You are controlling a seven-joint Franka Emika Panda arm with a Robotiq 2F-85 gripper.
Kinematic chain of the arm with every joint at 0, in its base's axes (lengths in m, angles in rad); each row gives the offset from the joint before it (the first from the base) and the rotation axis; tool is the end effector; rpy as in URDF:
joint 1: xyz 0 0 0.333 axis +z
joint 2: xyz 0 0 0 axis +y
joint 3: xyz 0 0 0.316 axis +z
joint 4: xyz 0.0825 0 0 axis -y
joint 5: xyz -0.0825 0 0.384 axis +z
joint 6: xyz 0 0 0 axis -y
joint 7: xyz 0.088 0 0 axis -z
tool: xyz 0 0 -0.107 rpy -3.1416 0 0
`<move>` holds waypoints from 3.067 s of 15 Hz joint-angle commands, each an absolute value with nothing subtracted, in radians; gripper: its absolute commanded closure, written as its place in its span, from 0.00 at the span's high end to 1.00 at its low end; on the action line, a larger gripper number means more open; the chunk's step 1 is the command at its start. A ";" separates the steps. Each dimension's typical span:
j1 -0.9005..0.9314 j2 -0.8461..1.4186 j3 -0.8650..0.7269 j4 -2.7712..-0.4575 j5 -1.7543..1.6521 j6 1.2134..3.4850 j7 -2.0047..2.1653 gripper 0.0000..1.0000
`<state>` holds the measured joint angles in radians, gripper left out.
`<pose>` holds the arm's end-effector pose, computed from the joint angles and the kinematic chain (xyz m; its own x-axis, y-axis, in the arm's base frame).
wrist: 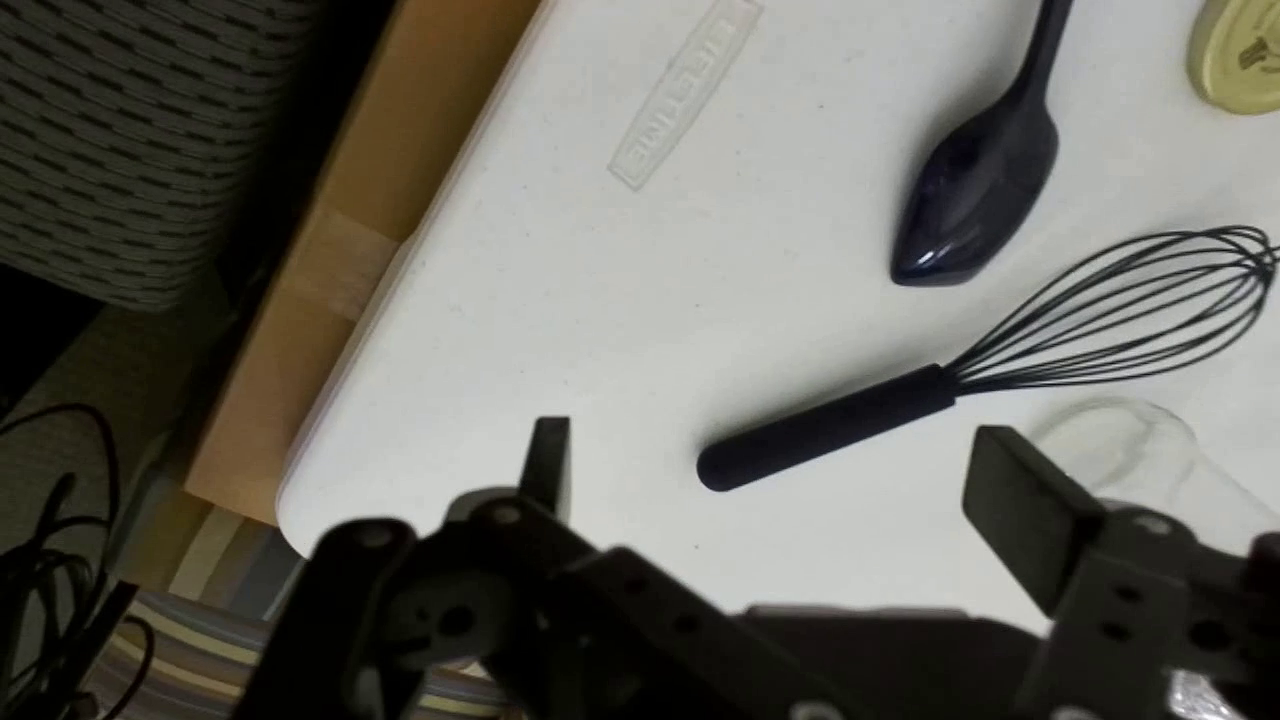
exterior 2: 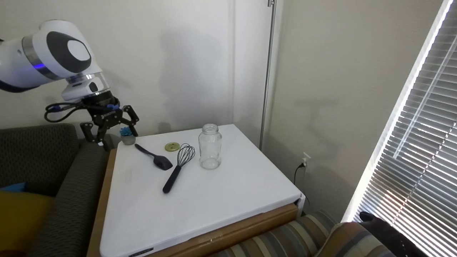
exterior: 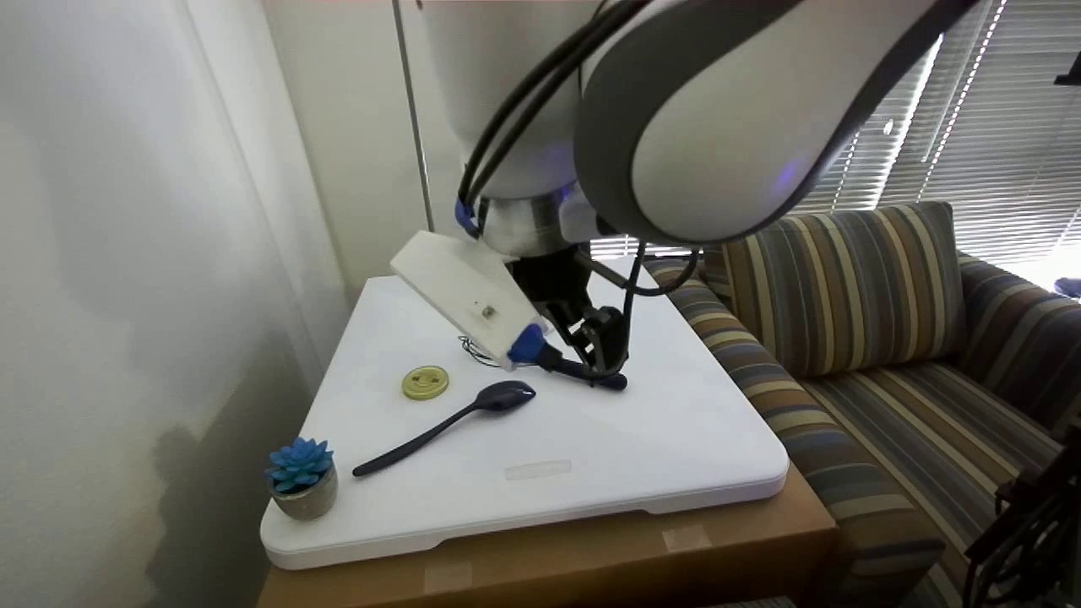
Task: Put the spatula and whisk inside the glass jar
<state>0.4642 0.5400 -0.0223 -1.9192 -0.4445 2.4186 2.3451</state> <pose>0.5642 0.2652 0.2056 -0.0059 -0.9644 0.2643 -0.9907 -0.0302 -0.1324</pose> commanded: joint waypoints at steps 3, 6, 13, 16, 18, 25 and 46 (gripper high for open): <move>0.466 0.551 -0.021 -1.904 -0.443 2.403 2.358 1.00; 0.489 0.585 -0.038 -1.862 -0.449 2.383 2.448 1.00; 0.451 0.668 -0.013 -1.791 -0.376 2.334 2.549 1.00; 0.431 0.704 -0.004 -1.779 -0.347 2.434 2.519 1.00; 0.421 0.723 0.000 -1.775 -0.327 2.515 2.495 1.00; 0.427 0.785 -0.060 -1.740 -0.321 2.661 2.368 1.00; 0.518 0.868 -0.134 -1.634 -0.247 2.653 2.159 1.00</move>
<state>0.4710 0.8485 -0.0999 -1.6457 -0.2303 2.6632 2.1565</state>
